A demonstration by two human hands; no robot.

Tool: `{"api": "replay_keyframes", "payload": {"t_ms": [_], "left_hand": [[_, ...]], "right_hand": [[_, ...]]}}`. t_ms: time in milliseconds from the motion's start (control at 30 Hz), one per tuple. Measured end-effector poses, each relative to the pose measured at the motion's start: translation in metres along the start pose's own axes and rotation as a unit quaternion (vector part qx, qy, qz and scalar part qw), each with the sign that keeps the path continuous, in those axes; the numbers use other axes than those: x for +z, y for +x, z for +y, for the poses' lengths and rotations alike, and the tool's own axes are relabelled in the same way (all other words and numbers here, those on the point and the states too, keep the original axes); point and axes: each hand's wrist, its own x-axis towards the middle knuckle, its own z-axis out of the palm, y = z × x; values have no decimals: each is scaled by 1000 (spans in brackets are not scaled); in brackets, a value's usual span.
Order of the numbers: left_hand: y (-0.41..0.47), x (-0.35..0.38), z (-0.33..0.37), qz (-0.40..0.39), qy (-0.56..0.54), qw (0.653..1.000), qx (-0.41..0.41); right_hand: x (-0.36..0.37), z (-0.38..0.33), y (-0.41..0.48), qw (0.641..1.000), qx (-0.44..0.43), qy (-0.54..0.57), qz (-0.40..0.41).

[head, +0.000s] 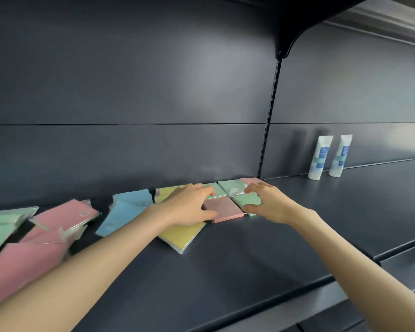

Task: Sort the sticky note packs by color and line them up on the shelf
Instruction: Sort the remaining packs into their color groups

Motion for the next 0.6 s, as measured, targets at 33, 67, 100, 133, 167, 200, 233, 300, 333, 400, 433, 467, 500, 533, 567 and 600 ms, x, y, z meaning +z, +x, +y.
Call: {"api": "replay_keyframes", "payload": {"t_ms": [33,67,100,133,167,200,233,300,333,400,433,467,500,533,567,600], "left_hand": [[8,4,0,-13,-1,1000,0],[16,8,0,-28,-1,1000,-1],[22,12,2,-45,3,999,-4],[28,15,4,-61,10,998,-9],[33,19,6,-73,21,997,-15],[38,21,9,-80,33,996,-23],[41,22,12,-84,44,995,-32],[48,24,17,-80,63,994,-48],[51,24,18,-77,68,993,-56],[54,25,22,-73,73,992,-69],[55,25,24,-72,71,992,-77],[55,25,26,-72,64,991,-89],[56,25,28,-72,57,991,-102],[56,25,31,-74,50,989,-118],[56,25,33,-75,44,987,-132],[56,27,34,-78,37,986,-145]], "right_hand": [[1,6,5,1000,2,4,-4],[1,12,9,1000,4,10,-8],[2,18,13,1000,7,17,-14],[2,25,16,999,9,24,-18],[2,31,20,999,11,32,-23],[3,37,24,999,11,39,-27],[3,42,28,998,10,45,-32],[5,51,34,998,3,51,-47],[6,55,37,997,-2,53,-55],[6,62,42,996,-11,62,-66],[5,64,44,995,-15,71,-72],[4,67,45,993,-19,84,-79],[3,69,46,991,-22,97,-89],[2,71,48,989,-26,110,-98],[1,74,48,986,-28,123,-107],[0,77,48,983,-29,137,-116]]}}
